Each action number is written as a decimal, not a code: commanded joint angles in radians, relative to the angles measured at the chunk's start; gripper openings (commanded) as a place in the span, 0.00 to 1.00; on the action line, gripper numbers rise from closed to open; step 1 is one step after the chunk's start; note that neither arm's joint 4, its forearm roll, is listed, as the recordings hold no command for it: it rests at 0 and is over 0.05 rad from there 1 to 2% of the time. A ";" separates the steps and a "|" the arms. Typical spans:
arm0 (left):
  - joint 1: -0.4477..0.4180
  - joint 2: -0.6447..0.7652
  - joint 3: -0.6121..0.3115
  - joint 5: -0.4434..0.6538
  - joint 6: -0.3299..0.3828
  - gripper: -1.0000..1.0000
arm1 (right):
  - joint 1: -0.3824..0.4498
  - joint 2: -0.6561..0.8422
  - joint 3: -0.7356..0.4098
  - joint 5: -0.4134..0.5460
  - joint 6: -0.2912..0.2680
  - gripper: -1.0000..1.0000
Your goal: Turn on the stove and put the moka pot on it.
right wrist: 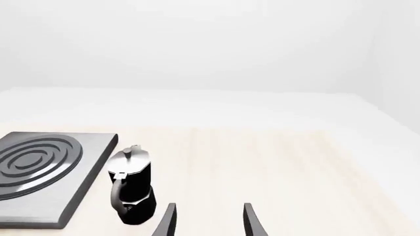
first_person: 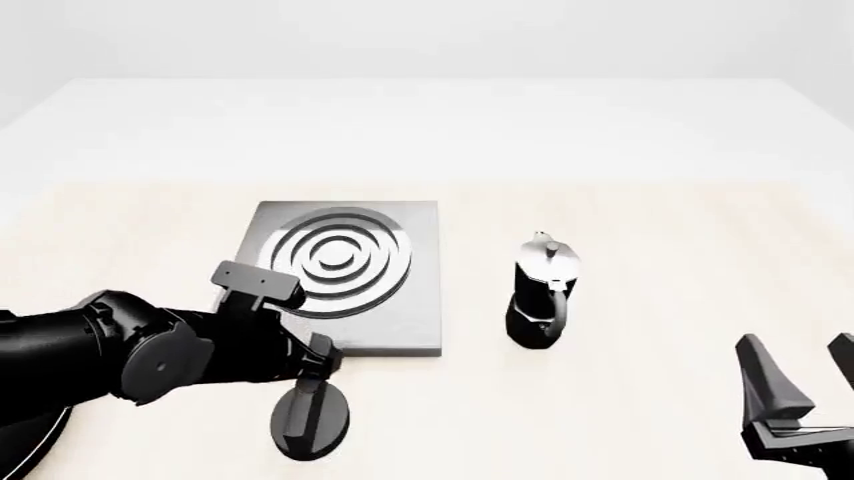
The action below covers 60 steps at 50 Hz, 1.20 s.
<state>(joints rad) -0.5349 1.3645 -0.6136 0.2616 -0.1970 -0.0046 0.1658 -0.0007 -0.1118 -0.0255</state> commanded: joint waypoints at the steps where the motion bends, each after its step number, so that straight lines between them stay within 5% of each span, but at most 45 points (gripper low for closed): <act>1: -0.013 0.038 0.017 -0.037 -0.021 1.00 | 0.001 0.010 0.000 -0.007 0.004 1.00; 22: 0.007 0.148 0.064 -0.148 -0.002 1.00 | -0.001 -0.003 0.000 0.003 0.007 1.00; 47: -0.055 0.215 0.095 -0.216 -0.063 1.00 | -0.003 0.016 0.000 -0.012 0.005 1.00; 60: 0.099 0.163 0.084 -0.199 0.029 1.00 | 0.002 0.055 0.000 -0.043 0.000 1.00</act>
<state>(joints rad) -0.5034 1.5407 -0.5271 0.0603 -0.2047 -0.0052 0.1956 -0.0005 -0.1345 -0.0227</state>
